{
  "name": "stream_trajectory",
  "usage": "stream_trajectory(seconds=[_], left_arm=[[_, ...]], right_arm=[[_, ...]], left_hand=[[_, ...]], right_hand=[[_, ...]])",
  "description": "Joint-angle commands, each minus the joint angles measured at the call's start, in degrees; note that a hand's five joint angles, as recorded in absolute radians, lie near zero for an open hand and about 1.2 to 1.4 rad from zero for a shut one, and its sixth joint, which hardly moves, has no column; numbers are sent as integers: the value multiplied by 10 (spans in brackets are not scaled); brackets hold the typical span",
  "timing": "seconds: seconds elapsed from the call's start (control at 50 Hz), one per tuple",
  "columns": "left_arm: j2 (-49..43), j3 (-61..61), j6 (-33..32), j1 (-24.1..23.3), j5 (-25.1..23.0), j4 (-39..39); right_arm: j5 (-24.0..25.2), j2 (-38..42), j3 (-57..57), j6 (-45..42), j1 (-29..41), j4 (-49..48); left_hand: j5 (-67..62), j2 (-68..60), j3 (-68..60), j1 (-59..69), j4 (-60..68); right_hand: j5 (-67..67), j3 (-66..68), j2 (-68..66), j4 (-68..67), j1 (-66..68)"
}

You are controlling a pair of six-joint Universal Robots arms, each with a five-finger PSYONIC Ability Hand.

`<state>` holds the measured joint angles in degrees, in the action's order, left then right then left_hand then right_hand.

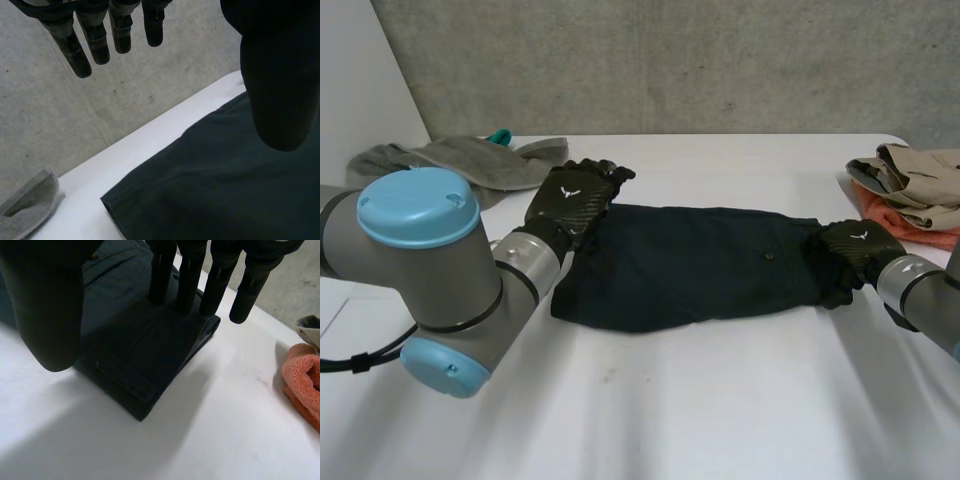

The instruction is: Fold the laundry.

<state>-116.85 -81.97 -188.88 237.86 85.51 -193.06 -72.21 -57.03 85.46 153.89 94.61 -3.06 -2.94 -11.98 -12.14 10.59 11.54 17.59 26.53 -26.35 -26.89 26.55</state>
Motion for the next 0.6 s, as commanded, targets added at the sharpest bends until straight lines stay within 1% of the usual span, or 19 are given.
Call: stream_trajectory(seconds=[0.02, 0.04, 0.18, 0.26, 0.28, 0.34, 0.36, 0.42, 0.44, 0.5, 0.52, 0.58, 0.6], left_arm=[[10, -20, 4, -4, 1, -4], [10, -20, 4, -4, 1, -4], [25, -22, 5, -4, 1, -4], [43, -27, 5, -2, 2, -2], [46, -29, 4, -2, 2, -2], [71, -40, 4, -1, 1, -1], [77, -43, 4, -1, 1, -1], [99, -62, 4, 1, 0, -5], [103, -64, 4, 1, 0, -6], [115, -73, 4, 2, 0, -7], [116, -75, 4, 2, 0, -7], [122, -81, 5, 2, 0, -7], [123, -83, 5, 2, 0, -7]], right_arm=[[1, 38, -8, 0, 0, -79], [1, 41, -8, 0, 0, -91], [-7, 32, 3, -2, -13, -91], [-7, -15, 31, -18, -54, -73], [-7, -49, 40, -44, -72, -54], [-7, -88, 46, -107, -101, -18], [-8, -105, 46, -151, -112, 0], [-1, -112, 41, -205, -119, 18], [-3, -115, 38, -236, -113, 15], [1, -119, 30, -262, -73, 2], [2, -118, 21, -275, -25, -13], [15, -116, 13, -286, 43, -41], [34, -115, 13, -288, 86, -64]], left_hand=[[21, 11, 13, 3, -7], [21, 11, 13, 3, -7], [24, 14, 16, 0, -10], [24, 14, 16, 0, -10], [24, 14, 16, 0, -10], [26, 16, 18, -2, -12], [26, 16, 18, -2, -12], [26, 16, 18, -2, -12], [26, 16, 18, -2, -12], [27, 18, 19, -4, -13], [26, 16, 18, -2, -12], [26, 16, 18, -2, -12], [26, 16, 18, -2, -12]], right_hand=[[283, 293, -295, -290, 293], [516, 526, -528, -523, 526], [524, 535, -537, -531, 534], [524, 535, -537, -531, 534], [524, 535, -537, -531, 534], [524, 535, -537, -531, 534], [524, 535, -537, -531, 534], [524, 535, -537, -531, 534], [524, 535, -537, -531, 534], [524, 535, -537, -531, 534], [524, 535, -537, -531, 534], [524, 535, -537, -531, 534], [524, 535, -537, -531, 534]])
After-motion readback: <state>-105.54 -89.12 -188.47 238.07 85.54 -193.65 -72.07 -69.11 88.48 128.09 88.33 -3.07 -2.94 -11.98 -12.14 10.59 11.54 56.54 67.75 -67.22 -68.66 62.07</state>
